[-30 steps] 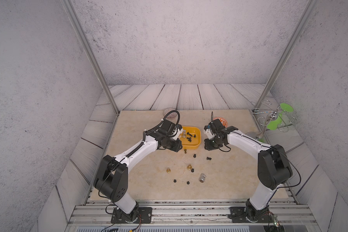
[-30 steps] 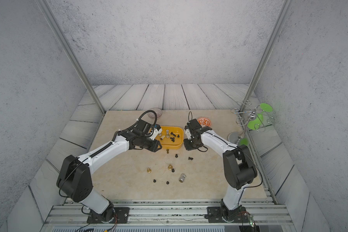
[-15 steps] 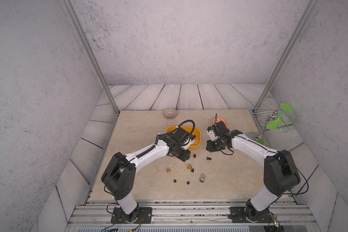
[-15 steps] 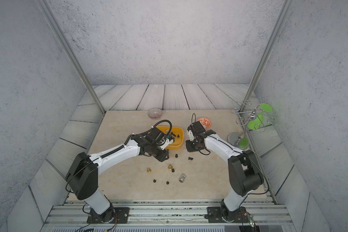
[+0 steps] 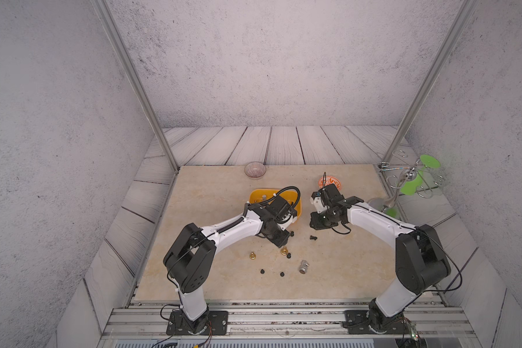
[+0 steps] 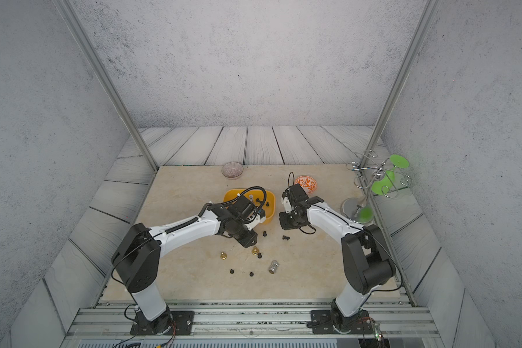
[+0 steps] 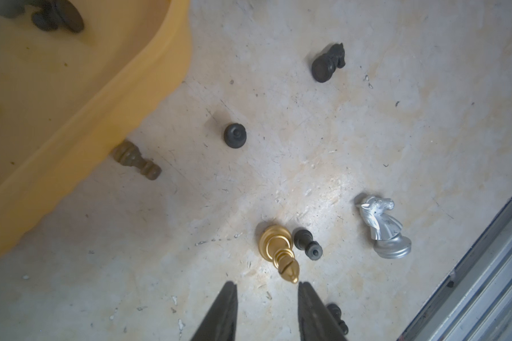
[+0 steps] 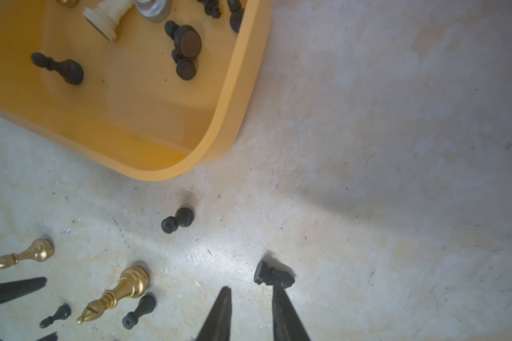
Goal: Put the chess pieces into the storage box
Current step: Pick up the chess piece at the center of the board.
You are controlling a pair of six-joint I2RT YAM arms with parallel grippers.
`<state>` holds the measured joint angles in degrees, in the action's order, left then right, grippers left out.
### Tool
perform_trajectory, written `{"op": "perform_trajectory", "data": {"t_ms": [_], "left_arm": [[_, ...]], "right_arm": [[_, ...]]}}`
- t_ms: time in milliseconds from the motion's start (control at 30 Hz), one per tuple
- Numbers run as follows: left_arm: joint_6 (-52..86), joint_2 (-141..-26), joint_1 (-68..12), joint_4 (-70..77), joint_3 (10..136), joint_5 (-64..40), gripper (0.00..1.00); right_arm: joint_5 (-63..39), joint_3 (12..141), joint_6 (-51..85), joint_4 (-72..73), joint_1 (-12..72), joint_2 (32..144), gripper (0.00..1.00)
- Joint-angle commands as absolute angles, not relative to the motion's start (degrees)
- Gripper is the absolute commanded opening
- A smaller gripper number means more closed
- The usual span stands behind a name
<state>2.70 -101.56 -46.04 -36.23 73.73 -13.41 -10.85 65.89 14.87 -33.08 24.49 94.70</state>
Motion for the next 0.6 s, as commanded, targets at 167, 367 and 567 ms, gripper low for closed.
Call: {"op": "perform_trajectory", "data": {"t_ms": [167,367,567], "left_arm": [[1.03,-103.35,-47.36,-37.27,75.18,-14.94,0.38],[1.05,-104.71,-48.07,-37.31,75.27,-15.02,0.38],[0.62,-105.63,-48.16,-37.40,75.33,-15.09,0.35]], "right_arm": [[-11.16,64.61,15.91,-32.61,24.04,92.21,0.27],[-11.34,64.91,15.78,-32.96,23.76,92.82,0.26],[-11.16,64.26,16.39,-32.43,23.58,92.31,0.26]]}}
